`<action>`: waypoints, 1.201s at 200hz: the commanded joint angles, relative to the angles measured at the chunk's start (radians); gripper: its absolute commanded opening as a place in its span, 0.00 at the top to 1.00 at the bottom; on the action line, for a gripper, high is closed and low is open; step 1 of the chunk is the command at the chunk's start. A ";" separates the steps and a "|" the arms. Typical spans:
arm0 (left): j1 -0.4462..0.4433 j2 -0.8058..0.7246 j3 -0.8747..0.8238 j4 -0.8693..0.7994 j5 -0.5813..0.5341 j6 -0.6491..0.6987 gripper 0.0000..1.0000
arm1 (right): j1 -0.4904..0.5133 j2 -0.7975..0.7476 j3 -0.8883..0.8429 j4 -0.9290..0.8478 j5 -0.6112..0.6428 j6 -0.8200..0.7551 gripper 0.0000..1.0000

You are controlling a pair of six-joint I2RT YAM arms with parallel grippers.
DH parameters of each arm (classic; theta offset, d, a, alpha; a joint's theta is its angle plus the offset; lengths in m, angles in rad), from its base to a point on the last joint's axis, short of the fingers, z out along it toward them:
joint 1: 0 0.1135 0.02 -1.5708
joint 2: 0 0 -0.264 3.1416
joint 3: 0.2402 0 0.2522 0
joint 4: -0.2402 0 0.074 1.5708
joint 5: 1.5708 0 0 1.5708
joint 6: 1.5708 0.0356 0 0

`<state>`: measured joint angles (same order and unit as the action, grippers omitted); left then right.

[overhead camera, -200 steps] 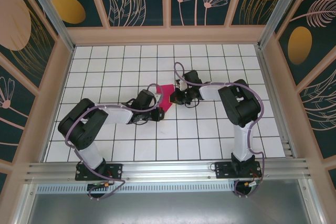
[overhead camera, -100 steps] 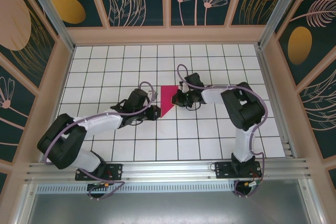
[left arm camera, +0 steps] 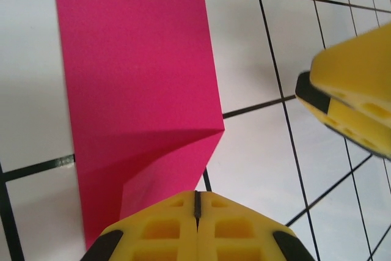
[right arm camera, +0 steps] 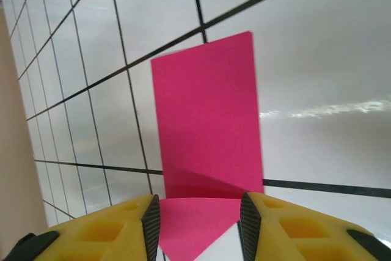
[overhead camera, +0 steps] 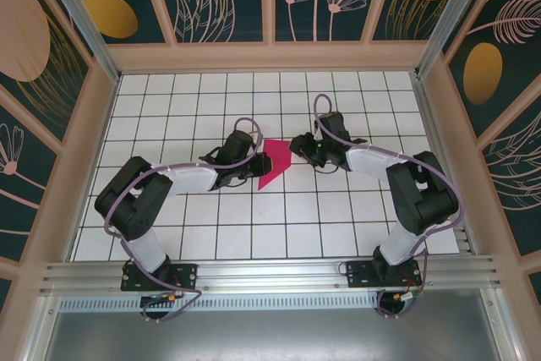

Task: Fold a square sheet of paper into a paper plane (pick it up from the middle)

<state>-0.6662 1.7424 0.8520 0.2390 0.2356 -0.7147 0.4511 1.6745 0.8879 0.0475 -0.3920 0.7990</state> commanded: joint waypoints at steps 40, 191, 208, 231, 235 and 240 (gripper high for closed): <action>-0.003 0.099 0.055 -0.090 -0.139 -0.019 0.99 | 0.004 0.056 -0.012 -0.001 -0.078 -0.015 0.57; -0.004 0.112 0.024 -0.109 -0.173 -0.034 1.00 | 0.033 0.174 0.046 0.031 -0.188 -0.021 0.68; -0.004 0.106 0.025 -0.112 -0.171 -0.032 0.99 | 0.032 0.186 0.045 0.050 -0.202 -0.014 0.71; -0.003 0.097 0.029 -0.120 -0.178 -0.026 0.99 | 0.025 0.197 0.040 0.090 -0.209 0.004 0.76; -0.003 0.096 0.030 -0.120 -0.179 -0.025 0.99 | 0.022 0.200 0.039 0.094 -0.210 0.007 0.76; -0.003 0.095 0.030 -0.122 -0.179 -0.022 0.98 | 0.021 0.203 0.040 0.100 -0.211 0.010 0.76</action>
<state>-0.6682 1.8427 0.8932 0.1642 0.0883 -0.7383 0.4789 1.8530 0.9100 0.0887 -0.5732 0.7948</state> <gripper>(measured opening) 0.068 0.248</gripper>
